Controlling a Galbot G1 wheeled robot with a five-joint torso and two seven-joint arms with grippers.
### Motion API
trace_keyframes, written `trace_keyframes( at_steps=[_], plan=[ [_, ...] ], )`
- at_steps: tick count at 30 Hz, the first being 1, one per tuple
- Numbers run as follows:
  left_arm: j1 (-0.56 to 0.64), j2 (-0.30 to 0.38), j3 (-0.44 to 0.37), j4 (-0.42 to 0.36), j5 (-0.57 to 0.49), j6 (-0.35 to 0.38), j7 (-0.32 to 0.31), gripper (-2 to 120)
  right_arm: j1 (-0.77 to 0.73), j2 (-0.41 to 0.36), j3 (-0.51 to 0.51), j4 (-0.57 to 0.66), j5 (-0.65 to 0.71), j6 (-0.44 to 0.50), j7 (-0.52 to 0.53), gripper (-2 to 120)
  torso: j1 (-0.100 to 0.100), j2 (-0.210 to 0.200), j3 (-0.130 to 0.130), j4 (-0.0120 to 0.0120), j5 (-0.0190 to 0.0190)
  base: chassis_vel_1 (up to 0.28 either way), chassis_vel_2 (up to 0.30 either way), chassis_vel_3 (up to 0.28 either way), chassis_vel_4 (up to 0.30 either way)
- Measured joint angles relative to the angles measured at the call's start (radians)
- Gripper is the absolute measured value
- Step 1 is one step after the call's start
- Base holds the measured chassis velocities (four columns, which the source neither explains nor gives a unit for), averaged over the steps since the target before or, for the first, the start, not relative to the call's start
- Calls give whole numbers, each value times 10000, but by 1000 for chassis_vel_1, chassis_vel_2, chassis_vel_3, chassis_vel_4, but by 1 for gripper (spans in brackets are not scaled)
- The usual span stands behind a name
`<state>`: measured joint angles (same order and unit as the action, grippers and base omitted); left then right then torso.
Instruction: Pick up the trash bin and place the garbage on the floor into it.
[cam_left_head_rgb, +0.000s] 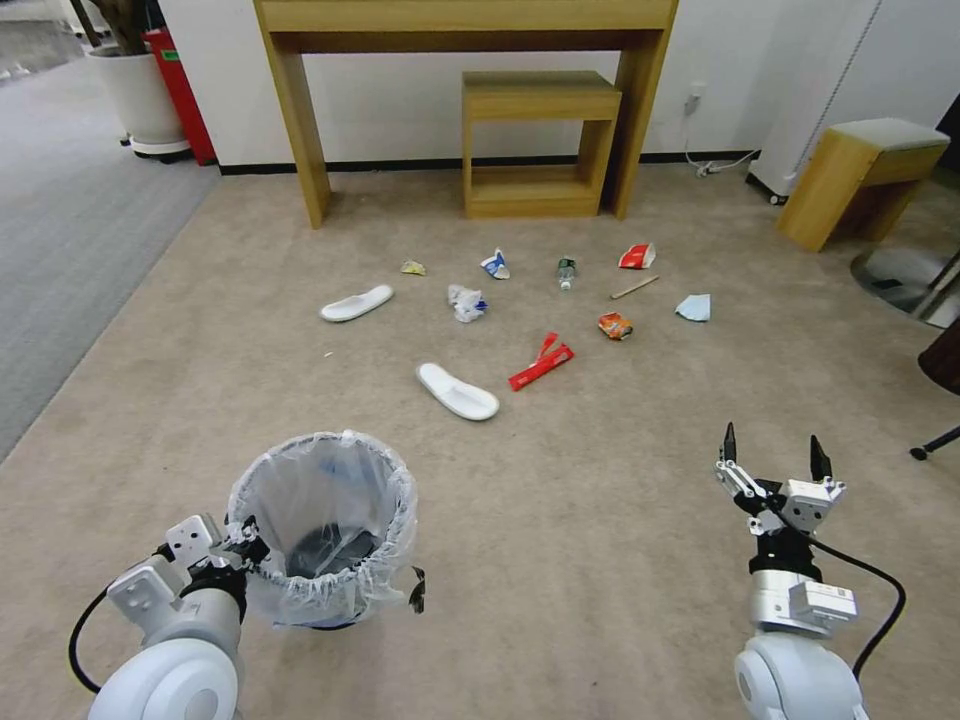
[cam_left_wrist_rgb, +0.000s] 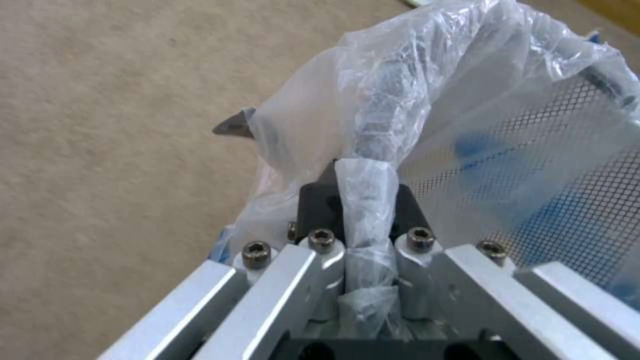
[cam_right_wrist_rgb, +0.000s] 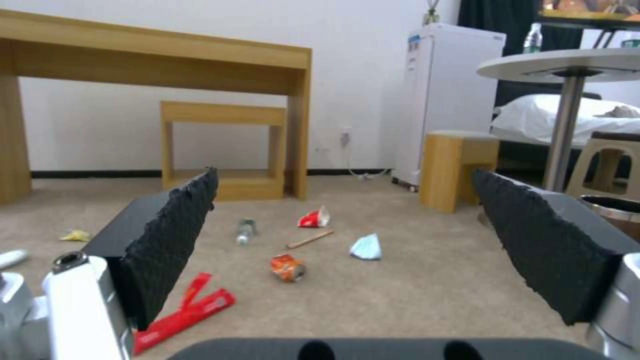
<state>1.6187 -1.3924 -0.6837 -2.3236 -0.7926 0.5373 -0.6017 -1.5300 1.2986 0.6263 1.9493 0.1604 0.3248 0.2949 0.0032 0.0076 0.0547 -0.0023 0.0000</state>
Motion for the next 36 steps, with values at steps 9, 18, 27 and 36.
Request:
trace_keyframes(
  at_steps=[9, 18, 27, 36],
  plan=[
    [44, -136, -42, -37, 94, -32, 38, 3, 34, -31, -29, -37, 0, 74, -54, 97, 0, 0, 0, -1, 1, 211, 208, -211, -211],
    [86, -185, -77, -55, 119, -57, 55, 3, 40, -35, -59, -106, -20, 171, -87, 97, -1, 1, -1, -2, 0, 193, 201, -197, -194],
    [91, -264, -115, -53, 170, -87, 78, 3, 96, -120, -112, -208, 47, 354, -273, 97, -1, 1, 0, -1, 1, 86, 102, -76, -78],
    [55, -330, -204, -10, 157, -86, 83, 3, 139, -209, -127, -217, 143, 458, -282, 99, -1, 0, 0, -2, -1, 0, 0, 0, 0]
  ],
)
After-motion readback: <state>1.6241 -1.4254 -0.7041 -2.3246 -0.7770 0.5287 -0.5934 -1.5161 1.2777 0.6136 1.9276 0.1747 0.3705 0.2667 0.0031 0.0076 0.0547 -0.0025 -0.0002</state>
